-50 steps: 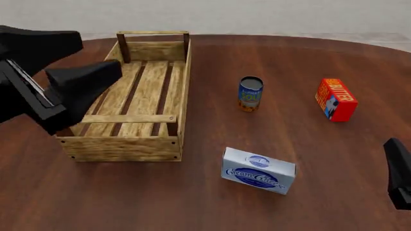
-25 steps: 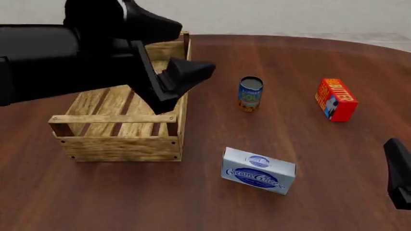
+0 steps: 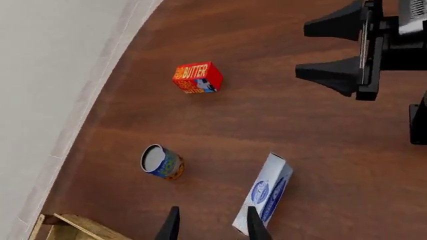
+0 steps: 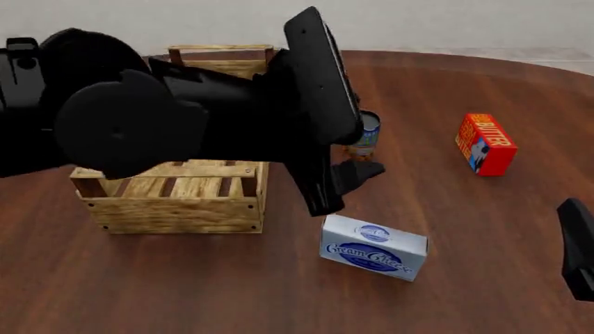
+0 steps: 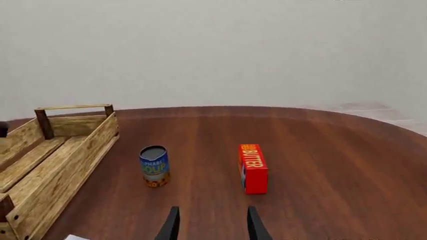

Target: Pick up the cream cheese and put it in the tray.

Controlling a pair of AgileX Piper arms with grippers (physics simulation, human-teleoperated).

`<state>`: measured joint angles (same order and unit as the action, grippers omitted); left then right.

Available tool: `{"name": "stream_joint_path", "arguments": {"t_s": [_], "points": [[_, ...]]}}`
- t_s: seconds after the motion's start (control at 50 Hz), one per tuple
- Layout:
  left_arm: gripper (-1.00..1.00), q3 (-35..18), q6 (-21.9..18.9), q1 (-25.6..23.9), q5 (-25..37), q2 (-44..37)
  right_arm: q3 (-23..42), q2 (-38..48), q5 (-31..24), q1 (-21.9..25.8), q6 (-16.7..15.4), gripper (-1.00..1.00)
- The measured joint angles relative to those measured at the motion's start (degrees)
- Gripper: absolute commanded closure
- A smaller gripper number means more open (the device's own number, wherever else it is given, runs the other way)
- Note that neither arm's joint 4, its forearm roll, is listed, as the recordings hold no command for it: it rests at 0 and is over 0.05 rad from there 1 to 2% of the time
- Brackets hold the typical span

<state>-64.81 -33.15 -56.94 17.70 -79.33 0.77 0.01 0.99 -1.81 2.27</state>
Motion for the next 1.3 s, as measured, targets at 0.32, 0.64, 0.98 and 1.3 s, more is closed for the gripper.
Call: {"name": "stream_joint_path", "arguments": {"t_s": [0.32, 0.64, 0.98, 1.3], "points": [[-1.0, -1.75, -6.71, -1.72, 2.32, -7.98, -0.24, 0.0, 0.23, 0.84, 0.16, -1.0], [-1.0, -2.11, -11.74, -1.66, 1.98, -12.31, -0.22, 0.0, 0.12, 1.29, 0.17, -1.0], [-1.0, -1.26, -16.45, -0.45, 2.04, -15.44, -0.42, 0.0, 0.28, 1.47, 0.43, -1.0], [-1.0, -1.15, -17.81, 0.27, 1.03, -19.15, -0.49, 0.0, 0.28, 1.56, 0.75, -1.0]]}}
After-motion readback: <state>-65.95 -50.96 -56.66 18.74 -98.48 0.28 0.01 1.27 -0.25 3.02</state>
